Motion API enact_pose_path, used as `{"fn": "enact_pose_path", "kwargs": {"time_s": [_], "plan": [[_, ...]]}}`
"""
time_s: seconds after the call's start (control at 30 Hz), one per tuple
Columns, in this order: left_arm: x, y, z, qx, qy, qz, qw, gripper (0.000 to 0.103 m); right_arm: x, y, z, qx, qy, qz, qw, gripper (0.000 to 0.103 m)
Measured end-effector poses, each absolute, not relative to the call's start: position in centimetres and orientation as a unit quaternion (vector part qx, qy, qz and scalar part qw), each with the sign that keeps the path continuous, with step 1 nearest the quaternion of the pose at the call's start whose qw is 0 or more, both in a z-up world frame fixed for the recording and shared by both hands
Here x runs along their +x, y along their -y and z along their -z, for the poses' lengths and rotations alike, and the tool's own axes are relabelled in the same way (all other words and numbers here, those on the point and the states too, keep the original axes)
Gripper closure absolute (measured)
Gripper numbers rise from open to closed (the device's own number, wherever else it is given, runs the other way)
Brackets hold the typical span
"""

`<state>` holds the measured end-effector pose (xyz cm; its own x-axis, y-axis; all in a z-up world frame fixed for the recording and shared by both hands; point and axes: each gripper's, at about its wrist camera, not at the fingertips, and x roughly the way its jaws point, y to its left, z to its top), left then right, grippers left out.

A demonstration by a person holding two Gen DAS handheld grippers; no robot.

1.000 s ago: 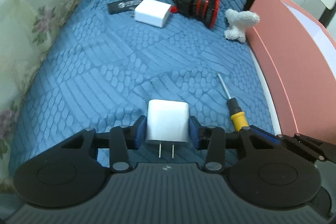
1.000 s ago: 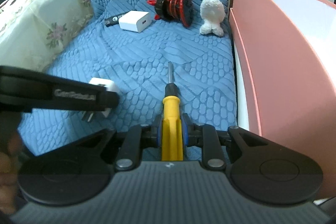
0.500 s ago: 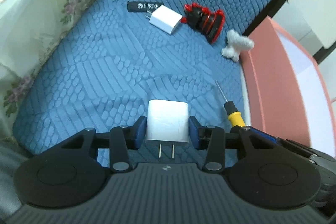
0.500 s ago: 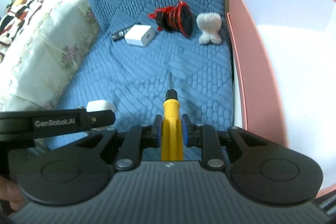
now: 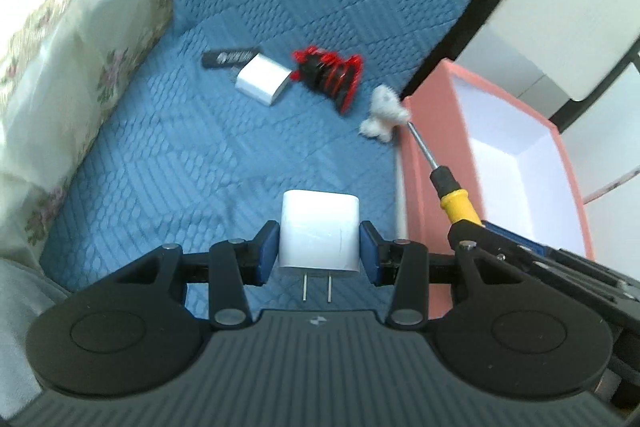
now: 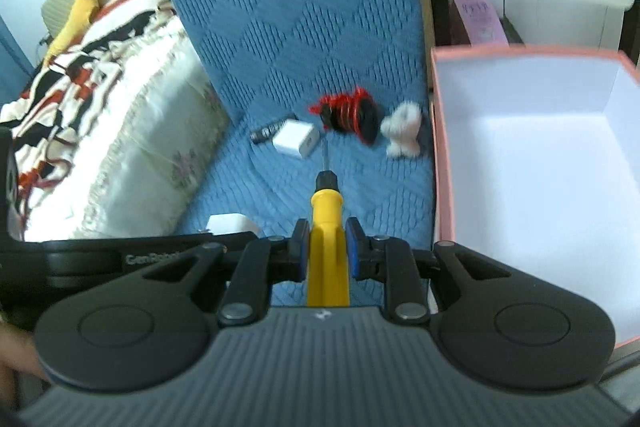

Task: Organize rigid objects
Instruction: 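Lower the screwdriver into the pink box and open the right gripper while the left releases the charger there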

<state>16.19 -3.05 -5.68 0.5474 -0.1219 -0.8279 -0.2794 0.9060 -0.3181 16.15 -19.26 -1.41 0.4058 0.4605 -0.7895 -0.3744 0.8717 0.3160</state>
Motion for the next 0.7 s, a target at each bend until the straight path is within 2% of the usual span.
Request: {"fn": "enact_pose_path", "kwargs": {"time_s": [0.37,0.7], "plan": [[18.1,7.1,-1.5,-0.201,-0.444,-0.026,0.873,0.054,18.0,23.6,-5.0,0.033,-0.434,-0.241,0.867,0.081],[20.2,14.5,-3.9,-0.182,-0.421,0.019,0.888,0.054,19.1,28.8,-6.9,0.036,-0.412,-0.214,0.885,0.081]]}}
